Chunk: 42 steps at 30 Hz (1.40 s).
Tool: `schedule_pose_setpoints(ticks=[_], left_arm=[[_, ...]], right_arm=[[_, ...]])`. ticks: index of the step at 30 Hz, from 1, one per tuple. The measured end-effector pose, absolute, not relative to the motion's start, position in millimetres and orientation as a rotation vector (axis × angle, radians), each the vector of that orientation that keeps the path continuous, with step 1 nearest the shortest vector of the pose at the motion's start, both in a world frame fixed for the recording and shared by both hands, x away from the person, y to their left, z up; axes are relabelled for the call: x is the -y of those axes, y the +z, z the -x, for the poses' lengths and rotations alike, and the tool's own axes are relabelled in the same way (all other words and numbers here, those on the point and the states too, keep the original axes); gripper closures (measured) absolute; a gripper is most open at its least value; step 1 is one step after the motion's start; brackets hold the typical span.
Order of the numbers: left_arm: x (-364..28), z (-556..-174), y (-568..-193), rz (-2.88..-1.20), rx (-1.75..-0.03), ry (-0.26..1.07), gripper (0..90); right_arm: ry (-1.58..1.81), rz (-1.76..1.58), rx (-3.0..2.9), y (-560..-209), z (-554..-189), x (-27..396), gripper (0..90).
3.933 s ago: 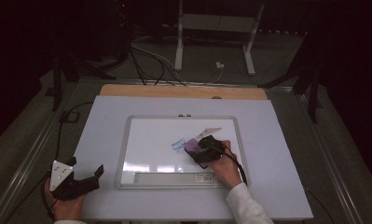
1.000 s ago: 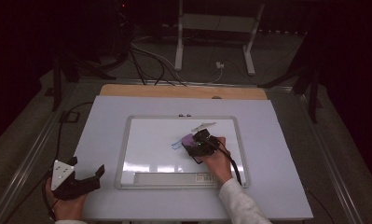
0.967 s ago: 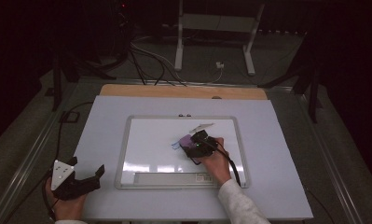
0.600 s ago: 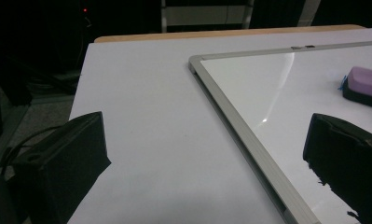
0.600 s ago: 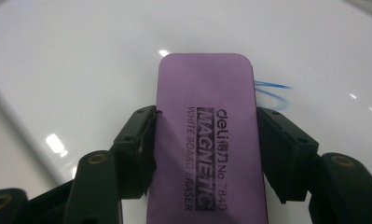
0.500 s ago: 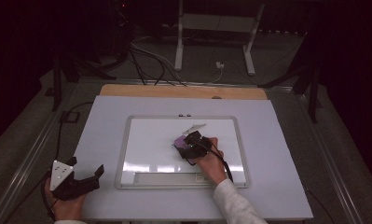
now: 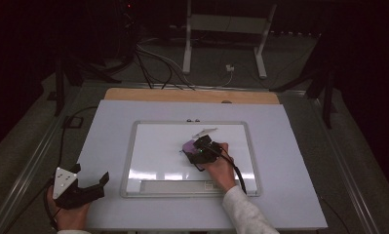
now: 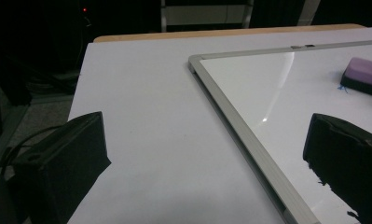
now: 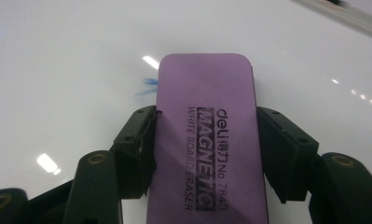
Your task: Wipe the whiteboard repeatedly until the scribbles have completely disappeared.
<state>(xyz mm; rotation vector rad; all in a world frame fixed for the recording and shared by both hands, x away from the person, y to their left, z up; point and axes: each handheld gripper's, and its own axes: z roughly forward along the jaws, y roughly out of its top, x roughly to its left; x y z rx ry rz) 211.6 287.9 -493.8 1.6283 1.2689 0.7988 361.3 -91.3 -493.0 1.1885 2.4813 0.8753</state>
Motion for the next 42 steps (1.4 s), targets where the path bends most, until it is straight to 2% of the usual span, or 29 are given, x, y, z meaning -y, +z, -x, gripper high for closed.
schedule_pose_setpoints(ticks=[5,9,23,36,42], left_arm=[[-288,-211,-494,-1.627,-1.266,0.800,0.6],[-289,-211,-494,-1.622,-1.269,0.799,0.6],[-288,-212,-494,-1.626,-1.270,0.796,0.6],[-289,-211,-494,-1.628,-1.269,0.797,0.6],[-289,-211,-494,-1.624,-1.271,0.796,0.6]], right_arm=[[0.913,-1.060,-2.570,-493,-350,67,41.5],[0.913,-1.058,-2.568,-493,-352,65,41.5],[0.827,-1.353,-2.356,-493,-389,115,41.4],[0.887,-1.100,-2.551,-492,-362,61,41.4],[0.839,-1.203,-2.468,-492,-375,76,41.4]])
